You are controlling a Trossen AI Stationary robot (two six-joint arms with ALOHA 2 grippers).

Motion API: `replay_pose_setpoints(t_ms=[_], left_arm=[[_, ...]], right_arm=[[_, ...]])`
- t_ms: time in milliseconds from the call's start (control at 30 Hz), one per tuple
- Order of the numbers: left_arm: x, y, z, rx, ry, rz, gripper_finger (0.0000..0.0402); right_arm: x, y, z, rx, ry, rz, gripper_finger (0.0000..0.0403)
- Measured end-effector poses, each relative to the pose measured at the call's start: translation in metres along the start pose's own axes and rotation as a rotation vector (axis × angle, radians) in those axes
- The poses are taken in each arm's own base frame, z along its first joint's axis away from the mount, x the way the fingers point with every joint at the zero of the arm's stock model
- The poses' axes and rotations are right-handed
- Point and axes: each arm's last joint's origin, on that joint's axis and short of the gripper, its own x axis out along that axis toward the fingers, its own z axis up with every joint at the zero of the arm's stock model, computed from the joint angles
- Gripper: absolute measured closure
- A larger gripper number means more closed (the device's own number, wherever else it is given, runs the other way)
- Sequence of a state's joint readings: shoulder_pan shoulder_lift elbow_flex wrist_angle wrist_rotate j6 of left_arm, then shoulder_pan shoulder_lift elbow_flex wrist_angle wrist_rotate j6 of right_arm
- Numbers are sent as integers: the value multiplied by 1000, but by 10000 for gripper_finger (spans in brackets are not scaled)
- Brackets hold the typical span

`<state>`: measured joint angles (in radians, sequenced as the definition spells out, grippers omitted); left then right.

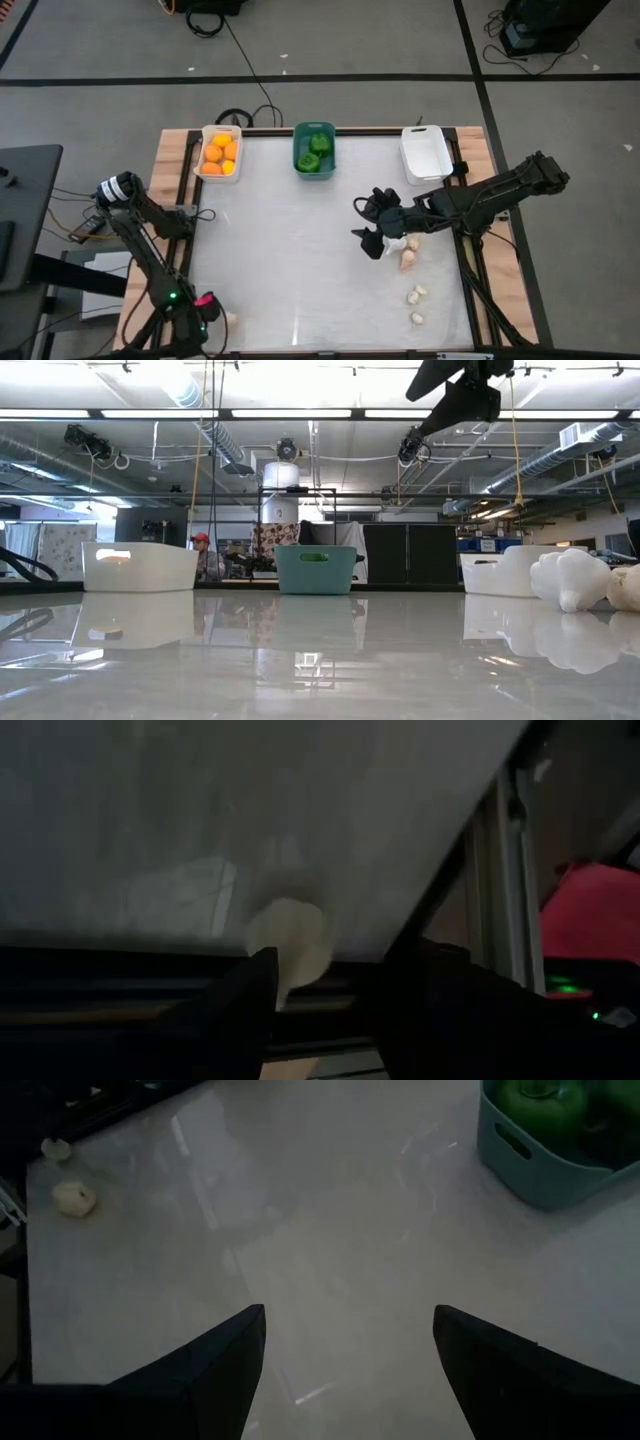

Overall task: Sort produce into baskets
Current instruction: Put the bottom left white garlic into the right white bin

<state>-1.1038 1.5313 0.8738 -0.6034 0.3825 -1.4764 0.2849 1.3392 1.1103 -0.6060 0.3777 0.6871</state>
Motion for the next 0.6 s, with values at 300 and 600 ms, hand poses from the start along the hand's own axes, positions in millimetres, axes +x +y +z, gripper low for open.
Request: replay_pose_setpoints(t_ms=[300,600], left_arm=[[5,6,1,-17,-61,22,152],[23,4,8,-19,-75,41,192]], right_arm=[[1,-1,0,-11,11,9,104],[1,0,0,-25,20,19,104]])
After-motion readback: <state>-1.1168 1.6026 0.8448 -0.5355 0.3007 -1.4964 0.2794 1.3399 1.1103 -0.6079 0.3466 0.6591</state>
